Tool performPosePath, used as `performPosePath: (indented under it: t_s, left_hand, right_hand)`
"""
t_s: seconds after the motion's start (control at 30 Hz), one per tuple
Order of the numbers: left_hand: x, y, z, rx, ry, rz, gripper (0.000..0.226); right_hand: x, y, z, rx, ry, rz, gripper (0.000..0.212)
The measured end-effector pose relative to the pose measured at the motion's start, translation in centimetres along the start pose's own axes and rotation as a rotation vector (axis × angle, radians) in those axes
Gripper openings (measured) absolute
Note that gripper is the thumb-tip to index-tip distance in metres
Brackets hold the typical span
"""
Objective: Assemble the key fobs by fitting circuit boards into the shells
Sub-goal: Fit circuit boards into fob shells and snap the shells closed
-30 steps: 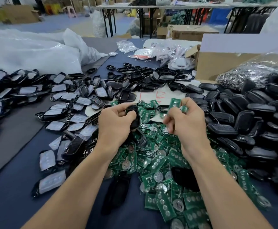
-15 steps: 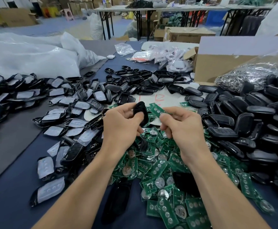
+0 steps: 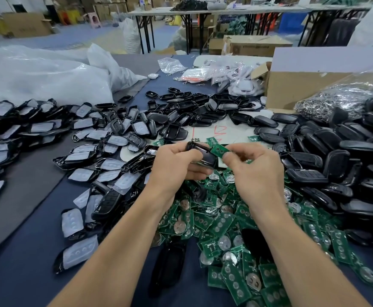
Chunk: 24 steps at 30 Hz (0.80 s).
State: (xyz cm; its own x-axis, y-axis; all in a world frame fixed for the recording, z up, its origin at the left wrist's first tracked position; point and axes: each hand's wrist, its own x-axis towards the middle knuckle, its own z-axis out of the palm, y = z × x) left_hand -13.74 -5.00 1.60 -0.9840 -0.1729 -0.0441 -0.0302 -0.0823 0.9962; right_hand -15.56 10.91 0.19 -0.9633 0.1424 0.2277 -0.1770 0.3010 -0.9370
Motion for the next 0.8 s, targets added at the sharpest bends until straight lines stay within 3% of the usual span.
performPosePath:
  t_s: [0.37,0.5,0.63,0.8]
  left_hand:
    - [0.45,-0.10,0.23,0.032,0.034,-0.015,0.013]
    - [0.36,0.03,0.33,0.022,0.033,-0.032,0.032]
    - [0.00,-0.14,0.42,0.039,0.013,-0.025,0.032]
    - [-0.15,-0.52,0.43,0.280,0.204,0.138,0.018]
  right_hand:
    - [0.05,-0.05,-0.23,0.182,-0.091,-0.005,0.020]
    - [0.28,-0.05,-0.50,0.260,-0.104,0.028,0.014]
    - [0.31,-0.41,-0.72,0.347,-0.119,0.059,0.013]
    - [0.24,-0.69,-0.72,0.383,-0.156,0.075,0.013]
